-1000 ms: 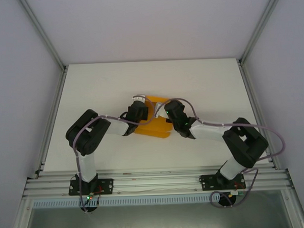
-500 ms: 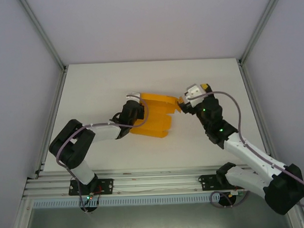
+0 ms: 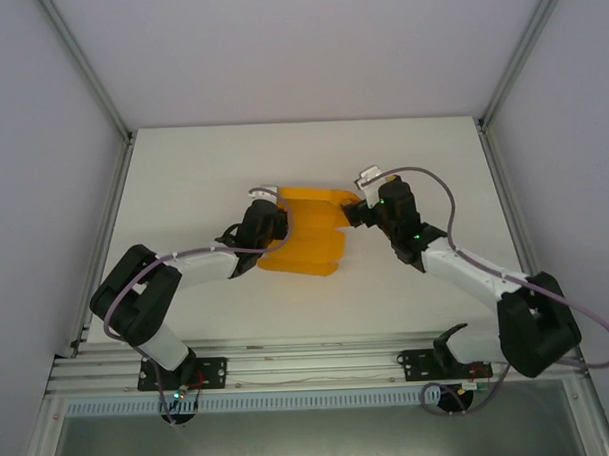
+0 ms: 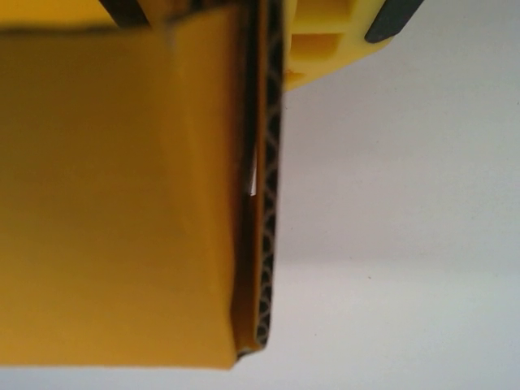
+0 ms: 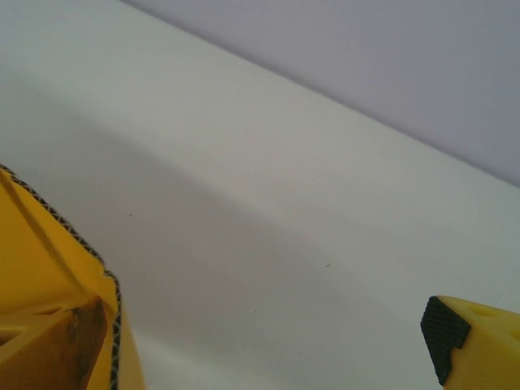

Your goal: Assemble paper box

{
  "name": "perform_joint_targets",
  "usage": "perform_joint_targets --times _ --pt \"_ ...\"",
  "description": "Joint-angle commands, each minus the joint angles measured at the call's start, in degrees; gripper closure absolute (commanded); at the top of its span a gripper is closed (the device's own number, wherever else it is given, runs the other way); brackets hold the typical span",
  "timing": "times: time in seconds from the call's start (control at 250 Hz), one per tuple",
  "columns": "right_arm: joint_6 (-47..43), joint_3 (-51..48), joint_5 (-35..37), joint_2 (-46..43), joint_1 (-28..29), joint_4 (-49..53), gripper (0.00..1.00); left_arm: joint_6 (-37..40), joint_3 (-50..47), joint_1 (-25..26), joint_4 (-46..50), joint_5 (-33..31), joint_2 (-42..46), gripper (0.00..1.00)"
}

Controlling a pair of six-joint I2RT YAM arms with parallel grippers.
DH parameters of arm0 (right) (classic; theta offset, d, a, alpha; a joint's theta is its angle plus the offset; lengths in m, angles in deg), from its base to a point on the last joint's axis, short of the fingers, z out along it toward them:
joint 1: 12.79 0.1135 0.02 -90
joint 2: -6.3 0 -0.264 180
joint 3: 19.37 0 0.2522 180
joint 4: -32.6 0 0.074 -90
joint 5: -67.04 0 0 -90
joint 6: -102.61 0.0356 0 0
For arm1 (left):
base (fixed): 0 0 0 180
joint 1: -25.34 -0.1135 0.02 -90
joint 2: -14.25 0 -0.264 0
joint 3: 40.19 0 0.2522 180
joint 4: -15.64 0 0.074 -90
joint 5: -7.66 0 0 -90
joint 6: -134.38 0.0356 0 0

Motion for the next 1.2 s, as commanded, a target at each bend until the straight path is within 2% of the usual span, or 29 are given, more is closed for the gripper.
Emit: perform_joint_targets --times 0.0,0.264,0.392,0.556,0.708,0.931,1.083,1.195 --pt "2.48 2.84 -0.07 2.88 1.74 -7.82 0.0 -3.1 3.29 1.02 2.45 0.09 -0.12 1.0" --pt "6.89 3.78 9.43 8.29 5.44 -15.65 0.0 -4.9 4.78 1.57 3.86 0.12 0.03 1.0" --pt "8.25 1.1 11.22 3.93 5.45 -13.65 0.0 -5.1 4.3 1.57 4.83 -2.19 0.82 1.0" --pt "7.45 -3.38 15.75 -2.9 5.27 -5.89 0.0 -4.75 4.21 1.57 5.82 -2.9 2.0 1.0" --pt "9.84 -7.74 15.83 -6.61 4.48 -2.56 0.0 -4.78 4.84 1.57 7.66 -3.57 2.57 1.0" --pt "12.68 -10.11 19.44 -5.73 4.04 -1.37 0.0 -5.08 5.22 1.57 8.53 -2.53 3.28 1.0" --pt "12.68 -9.5 19.38 -3.24 3.78 -3.58 0.0 -4.96 5.2 1.57 8.14 -1.53 3.19 1.0" --pt "12.19 -8.51 16.73 -0.78 3.59 -7.85 0.0 -5.71 4.82 1.6 7.82 -0.22 2.97 1.0"
